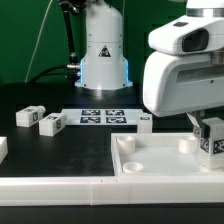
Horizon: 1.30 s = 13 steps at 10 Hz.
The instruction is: Assemble one leg
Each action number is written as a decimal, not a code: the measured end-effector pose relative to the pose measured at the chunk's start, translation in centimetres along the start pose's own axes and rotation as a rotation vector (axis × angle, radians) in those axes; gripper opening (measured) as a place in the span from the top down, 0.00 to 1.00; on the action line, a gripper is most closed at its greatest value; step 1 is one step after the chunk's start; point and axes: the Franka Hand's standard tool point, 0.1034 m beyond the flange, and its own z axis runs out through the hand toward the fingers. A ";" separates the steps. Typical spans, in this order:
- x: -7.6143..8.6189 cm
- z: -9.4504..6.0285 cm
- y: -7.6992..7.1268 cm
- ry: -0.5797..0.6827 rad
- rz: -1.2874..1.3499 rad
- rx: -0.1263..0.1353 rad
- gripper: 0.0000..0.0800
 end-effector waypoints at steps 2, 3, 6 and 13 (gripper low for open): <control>0.0 0.0 0.0 0.000 0.205 0.008 0.64; -0.1 0.1 0.1 -0.003 0.352 0.017 0.64; 0.1 0.1 0.3 0.017 0.659 0.025 0.64; 0.0 0.2 0.4 0.003 1.405 0.051 0.64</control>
Offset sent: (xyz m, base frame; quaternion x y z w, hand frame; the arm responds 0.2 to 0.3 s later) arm -0.0065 -0.0009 -0.0094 -0.0099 -0.0038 0.3094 0.9509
